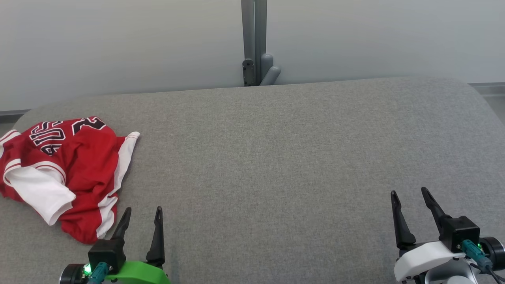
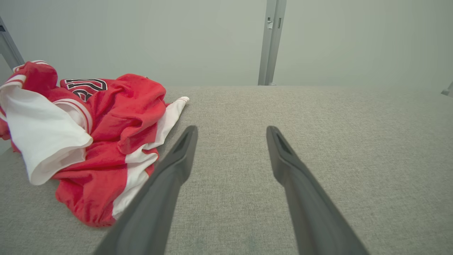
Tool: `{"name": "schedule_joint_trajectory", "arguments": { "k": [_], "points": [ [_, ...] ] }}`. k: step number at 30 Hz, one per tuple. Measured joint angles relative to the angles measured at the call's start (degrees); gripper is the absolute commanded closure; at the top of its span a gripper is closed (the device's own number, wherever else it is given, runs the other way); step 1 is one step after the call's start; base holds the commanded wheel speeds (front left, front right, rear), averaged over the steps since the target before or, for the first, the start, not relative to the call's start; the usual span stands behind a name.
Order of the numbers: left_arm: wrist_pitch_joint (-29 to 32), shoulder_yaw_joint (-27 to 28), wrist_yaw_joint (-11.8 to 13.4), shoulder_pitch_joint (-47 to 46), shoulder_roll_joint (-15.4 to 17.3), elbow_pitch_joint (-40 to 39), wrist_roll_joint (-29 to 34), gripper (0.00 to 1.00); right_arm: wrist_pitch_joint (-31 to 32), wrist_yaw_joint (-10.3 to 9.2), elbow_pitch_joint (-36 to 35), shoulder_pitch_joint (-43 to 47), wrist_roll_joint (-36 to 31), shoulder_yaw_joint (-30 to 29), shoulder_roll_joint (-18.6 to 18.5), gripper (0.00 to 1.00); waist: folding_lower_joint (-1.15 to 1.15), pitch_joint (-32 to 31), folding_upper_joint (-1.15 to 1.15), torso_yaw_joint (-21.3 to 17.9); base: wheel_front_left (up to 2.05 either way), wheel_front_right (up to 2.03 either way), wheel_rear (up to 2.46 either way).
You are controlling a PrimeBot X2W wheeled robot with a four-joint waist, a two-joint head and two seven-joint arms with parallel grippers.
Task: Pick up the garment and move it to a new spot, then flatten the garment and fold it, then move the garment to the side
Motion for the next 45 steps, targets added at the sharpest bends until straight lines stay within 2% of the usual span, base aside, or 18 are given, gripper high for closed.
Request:
{"name": "schedule_joint_trajectory", "arguments": {
  "k": [13,29,37,45],
  "points": [
    [-1.3,0.4,-0.1,0.1,-0.5,1.2,4.2,0.00,-1.3,0.01,1.3,0.9,-1.2,0.9,-0.4,0.00,0.00,0.2,0.00,0.1,0.00,0.00,0.00],
    [-1.4,0.2,-0.5,0.1,-0.9,1.5,4.2,0.00,-1.3,0.01,1.3,0.9,0.2,0.7,-0.4,0.00,0.00,0.5,0.00,0.3,0.00,0.00,0.00],
    [-1.4,-0.2,-0.5,-0.1,-1.0,1.4,4.6,0.00,-1.3,0.01,1.0,1.5,0.7,1.7,-0.1,0.00,0.00,0.1,0.00,4.7,0.00,0.00,0.00],
    [-1.4,1.4,-0.2,0.9,-0.4,1.0,4.8,0.00,-1.3,0.01,1.2,1.1,1.2,4.1,0.3,0.00,0.00,-0.6,0.00,13.2,0.00,0.00,0.00]
  ]
}}
